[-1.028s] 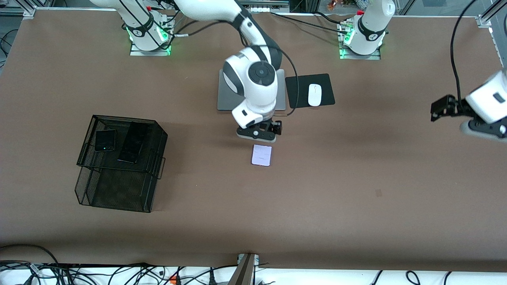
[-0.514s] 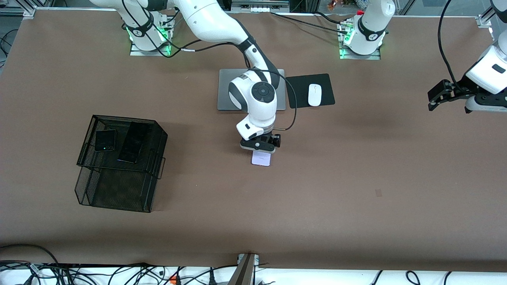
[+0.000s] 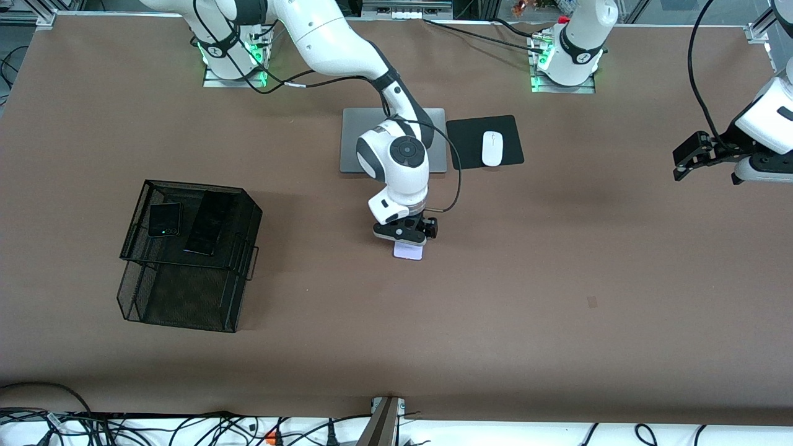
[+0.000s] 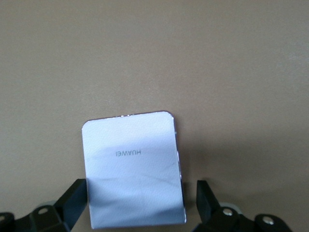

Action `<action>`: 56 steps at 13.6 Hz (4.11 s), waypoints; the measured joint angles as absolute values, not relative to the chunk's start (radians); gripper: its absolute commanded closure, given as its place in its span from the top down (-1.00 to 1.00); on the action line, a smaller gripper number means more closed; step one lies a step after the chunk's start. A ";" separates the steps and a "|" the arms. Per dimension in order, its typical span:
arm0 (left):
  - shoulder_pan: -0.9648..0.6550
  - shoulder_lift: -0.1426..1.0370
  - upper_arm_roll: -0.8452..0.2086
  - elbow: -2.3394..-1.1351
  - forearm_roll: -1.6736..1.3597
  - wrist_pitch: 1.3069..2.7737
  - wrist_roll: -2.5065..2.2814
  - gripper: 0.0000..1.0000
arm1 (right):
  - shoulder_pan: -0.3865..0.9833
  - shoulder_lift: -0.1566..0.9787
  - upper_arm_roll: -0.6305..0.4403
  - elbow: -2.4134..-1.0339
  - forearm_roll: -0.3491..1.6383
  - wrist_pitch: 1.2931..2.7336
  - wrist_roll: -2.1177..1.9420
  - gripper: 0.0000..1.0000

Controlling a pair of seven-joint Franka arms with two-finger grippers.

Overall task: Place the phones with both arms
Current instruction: 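Grasp the white Huawei phone with the right gripper and lift it, then carry the white phone over the mesh basket and lower it in, then open the right gripper to release the white phone in the basket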

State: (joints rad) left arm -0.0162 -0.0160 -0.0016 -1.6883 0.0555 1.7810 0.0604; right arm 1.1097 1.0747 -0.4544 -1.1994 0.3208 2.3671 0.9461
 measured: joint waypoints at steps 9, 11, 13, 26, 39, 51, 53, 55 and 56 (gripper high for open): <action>-0.018 0.010 0.006 -1.649 0.055 1.732 0.061 1.00 | 1.099 1.071 -0.473 -1.138 0.321 2.246 0.938 -0.63; -0.017 0.012 0.010 -1.649 0.055 1.697 0.061 1.00 | 1.068 1.006 -0.487 -1.087 0.321 2.093 0.906 -0.63; -0.014 0.013 0.011 -1.649 0.055 1.680 0.071 1.00 | 1.001 0.879 -0.490 -1.069 0.323 1.917 0.792 -0.63; -0.005 0.021 0.013 -1.647 0.055 1.676 0.084 1.00 | 0.497 0.758 -0.593 -1.106 0.323 1.802 -0.121 -0.63; -0.002 0.022 0.014 -1.645 0.026 1.672 0.085 1.00 | 0.376 0.919 -0.554 -1.216 0.466 2.041 -0.321 1.00; -0.002 0.022 0.014 -1.644 0.026 1.671 0.085 1.00 | 0.406 0.636 -0.633 -1.200 0.366 1.675 -0.323 1.00; -0.002 0.022 0.014 -1.644 0.026 1.671 0.085 1.00 | 0.421 0.573 -0.629 -1.239 0.296 1.657 -0.313 1.00; -0.002 0.022 0.014 -1.644 0.026 1.671 0.085 1.00 | 0.412 0.481 -0.582 -1.318 0.205 1.658 -0.284 1.00; -0.002 0.022 0.014 -1.644 0.026 1.671 0.085 1.00 | 0.391 0.427 -0.534 -1.360 0.149 1.658 -0.252 1.00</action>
State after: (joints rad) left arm -0.0017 0.0221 0.0136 -1.6439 0.0260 1.6705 0.0848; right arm 0.3912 0.4269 -0.5340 -1.3603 0.1487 1.6579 -0.2515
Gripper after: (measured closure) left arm 0.000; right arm 0.000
